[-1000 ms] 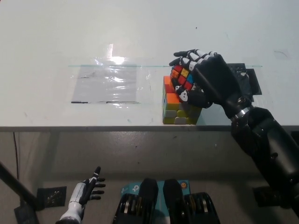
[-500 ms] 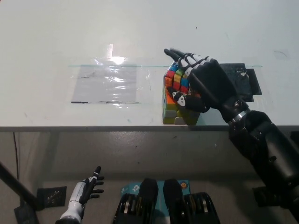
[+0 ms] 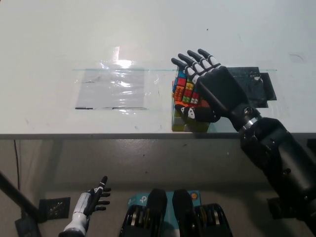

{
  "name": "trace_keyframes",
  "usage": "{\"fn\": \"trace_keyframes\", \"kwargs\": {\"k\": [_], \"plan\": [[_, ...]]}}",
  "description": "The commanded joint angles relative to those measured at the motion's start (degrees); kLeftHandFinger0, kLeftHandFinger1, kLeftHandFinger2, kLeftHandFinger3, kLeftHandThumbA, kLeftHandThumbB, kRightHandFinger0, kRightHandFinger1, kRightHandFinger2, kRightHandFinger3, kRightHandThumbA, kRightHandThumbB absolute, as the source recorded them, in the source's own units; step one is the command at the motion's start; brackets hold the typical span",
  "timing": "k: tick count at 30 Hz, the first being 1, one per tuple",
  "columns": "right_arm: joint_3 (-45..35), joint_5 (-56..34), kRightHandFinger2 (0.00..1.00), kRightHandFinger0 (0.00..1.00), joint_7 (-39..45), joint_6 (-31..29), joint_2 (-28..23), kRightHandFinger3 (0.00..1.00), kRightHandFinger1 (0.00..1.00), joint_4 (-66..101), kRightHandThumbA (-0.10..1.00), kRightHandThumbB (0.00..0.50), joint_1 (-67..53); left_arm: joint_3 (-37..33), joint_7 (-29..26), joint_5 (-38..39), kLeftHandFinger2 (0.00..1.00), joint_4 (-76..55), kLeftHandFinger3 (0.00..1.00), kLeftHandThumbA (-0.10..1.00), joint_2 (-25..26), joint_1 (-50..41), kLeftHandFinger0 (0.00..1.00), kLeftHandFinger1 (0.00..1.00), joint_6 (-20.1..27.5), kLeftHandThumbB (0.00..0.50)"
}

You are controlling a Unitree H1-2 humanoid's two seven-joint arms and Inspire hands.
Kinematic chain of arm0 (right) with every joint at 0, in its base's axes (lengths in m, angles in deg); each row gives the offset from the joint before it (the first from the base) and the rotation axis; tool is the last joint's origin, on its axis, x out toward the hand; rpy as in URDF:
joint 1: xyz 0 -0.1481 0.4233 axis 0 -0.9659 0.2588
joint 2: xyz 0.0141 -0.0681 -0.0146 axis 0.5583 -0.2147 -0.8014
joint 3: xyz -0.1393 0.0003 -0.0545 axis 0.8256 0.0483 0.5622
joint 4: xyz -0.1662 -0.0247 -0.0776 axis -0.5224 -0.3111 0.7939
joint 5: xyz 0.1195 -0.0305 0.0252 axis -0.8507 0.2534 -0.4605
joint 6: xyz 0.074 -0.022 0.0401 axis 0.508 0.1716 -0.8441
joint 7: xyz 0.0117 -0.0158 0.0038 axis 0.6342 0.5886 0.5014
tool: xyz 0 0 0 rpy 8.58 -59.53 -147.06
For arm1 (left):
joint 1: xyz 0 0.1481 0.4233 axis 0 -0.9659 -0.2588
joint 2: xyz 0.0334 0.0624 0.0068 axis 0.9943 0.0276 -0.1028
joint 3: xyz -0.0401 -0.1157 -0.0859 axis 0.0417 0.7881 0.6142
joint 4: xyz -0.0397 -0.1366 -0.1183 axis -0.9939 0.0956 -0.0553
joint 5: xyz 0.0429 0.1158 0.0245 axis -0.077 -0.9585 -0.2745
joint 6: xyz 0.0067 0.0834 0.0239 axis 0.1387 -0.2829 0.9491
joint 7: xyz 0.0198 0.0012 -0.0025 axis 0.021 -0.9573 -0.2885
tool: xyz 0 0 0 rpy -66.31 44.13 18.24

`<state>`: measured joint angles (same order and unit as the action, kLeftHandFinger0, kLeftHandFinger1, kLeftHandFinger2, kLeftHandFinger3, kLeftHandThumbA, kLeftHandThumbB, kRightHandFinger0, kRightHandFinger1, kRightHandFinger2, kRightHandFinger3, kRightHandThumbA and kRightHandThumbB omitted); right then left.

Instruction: The robot uses its right hand to pick up the small cube kept on the middle on the desk and place it on the bigger cube kept next to it

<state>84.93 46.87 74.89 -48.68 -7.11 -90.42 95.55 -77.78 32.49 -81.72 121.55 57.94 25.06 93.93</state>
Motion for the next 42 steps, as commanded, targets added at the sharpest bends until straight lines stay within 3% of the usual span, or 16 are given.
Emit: {"fn": "trace_keyframes", "kwargs": {"k": [1, 5, 8, 11, 14, 18, 19, 21, 23, 27, 31, 35, 37, 39, 41, 42], "plan": [[0.0, 1.6, 1.00, 1.00, 0.4, 1.1, -1.2, 1.00, 1.00, 1.4, 1.00, 0.376, 1.5, -0.2, -0.5, -0.4, 0.74, -0.6, 0.69, 0.91, 0.7, 1.2, 0.81, 0.73, 0.8, 0.092], [-0.1, 1.3, 1.00, 1.00, 0.9, 1.2, -1.3, 1.00, 1.00, 2.0, 1.00, 0.372, 1.3, -0.2, -0.7, -0.5, 0.77, 0.1, 0.73, 0.93, 0.8, 1.6, 0.82, 0.75, 0.6, 0.107], [-0.4, 1.2, 1.00, 1.00, 1.0, 1.0, -1.9, 1.00, 1.00, 3.5, 1.00, 0.369, 0.8, -0.3, -0.6, -0.5, 0.72, 0.2, 0.67, 0.92, 0.8, 1.5, 0.76, 0.69, 1.3, 0.089], [-0.8, 1.0, 1.00, 1.00, 2.5, 1.5, -2.7, 1.00, 1.00, 5.9, 1.00, 0.373, 0.1, 0.3, -0.2, 0.4, 0.61, 0.3, 0.56, 0.88, 0.4, 1.5, 0.60, 0.56, 1.7, 0.082], [-2.3, -0.7, 1.00, 1.00, 5.3, 2.4, -4.0, 1.00, 1.00, 11.9, 1.00, 0.372, -1.8, -0.2, -0.5, -0.4, 0.70, 0.4, 0.69, 0.93, 0.6, 1.4, 0.71, 0.65, 1.1, 0.090], [-4.5, -2.9, 1.00, 1.00, 7.6, 2.8, -4.6, 1.00, 1.00, 18.6, 0.99, 0.387, -3.7, 0.0, -0.6, -0.2, 0.71, -0.4, 0.70, 0.91, 0.4, 0.7, 0.73, 0.66, 0.8, 0.092], [-5.2, -3.5, 1.00, 1.00, 9.0, 3.1, -4.9, 1.00, 1.00, 20.9, 1.00, 0.390, -4.2, 0.2, -0.4, 0.2, 0.67, 0.7, 0.64, 0.89, 0.3, 0.8, 0.70, 0.63, 2.7, 0.083], [-6.3, -4.5, 1.00, 1.00, 11.3, 4.4, -5.1, 1.00, 1.00, 25.4, 1.00, 0.388, -5.5, -0.2, -1.0, -0.6, 0.75, 0.1, 0.72, 0.93, 0.3, 0.6, 0.79, 0.72, 1.6, 0.095], [-7.1, -4.9, 1.00, 1.00, 12.6, 5.0, -4.9, 1.00, 1.00, 28.5, 0.98, 0.387, -6.5, 0.0, -0.6, 0.0, 0.71, 0.6, 0.68, 0.91, 0.2, 0.6, 0.76, 0.69, 2.4, 0.089], [-8.9, -5.2, 1.00, 1.00, 14.0, 5.9, -4.9, 1.00, 1.00, 36.3, 1.00, 0.359, -12.4, 0.4, -0.8, 0.3, 0.76, -0.2, 0.75, 0.90, 0.0, 0.5, 0.78, 0.71, 0.5, 0.088], [-10.4, -4.6, 1.00, 1.00, 14.7, 7.2, -4.1, 1.00, 1.00, 40.1, 0.95, 0.372, -17.7, 0.3, -1.0, 0.0, 0.76, -0.5, 0.74, 0.90, 0.1, 0.3, 0.82, 0.73, 0.6, 0.073], [-13.0, -6.1, 1.00, 1.00, 12.0, 7.0, -2.5, 1.00, 1.00, 41.3, 0.89, 0.343, -24.7, 0.3, -0.7, 0.2, 0.76, -0.3, 0.74, 0.90, 0.3, 0.2, 0.80, 0.72, 1.2, 0.072], [-16.2, -7.9, 1.00, 1.00, 10.3, 8.8, -1.1, 1.00, 1.00, 40.4, 0.81, 0.279, -29.7, 0.2, -0.2, 0.3, 0.71, 0.5, 0.68, 0.91, 0.4, 0.4, 0.72, 0.67, 2.9, 0.080], [-18.7, -10.2, 1.00, 1.00, 9.7, 9.8, 0.4, 1.00, 1.00, 39.9, 0.72, 0.258, -32.3, 0.3, -0.4, 0.3, 0.69, 0.8, 0.66, 0.91, 0.3, 0.4, 0.71, 0.65, 2.9, 0.106], [-21.3, -11.1, 1.00, 1.00, 9.4, 10.9, 2.1, 1.00, 1.00, 39.2, 0.70, 0.245, -34.8, 0.7, -0.2, 0.8, 0.68, 0.3, 0.65, 0.90, 0.1, 0.1, 0.71, 0.65, 2.7, 0.102], [-22.7, -11.9, 1.00, 1.00, 7.2, 9.9, 2.9, 1.00, 1.00, 37.3, 0.68, 0.219, -36.8, 0.5, -0.7, 0.4, 0.74, 0.2, 0.71, 0.90, 0.1, 0.2, 0.78, 0.72, 1.6, 0.113]]}}
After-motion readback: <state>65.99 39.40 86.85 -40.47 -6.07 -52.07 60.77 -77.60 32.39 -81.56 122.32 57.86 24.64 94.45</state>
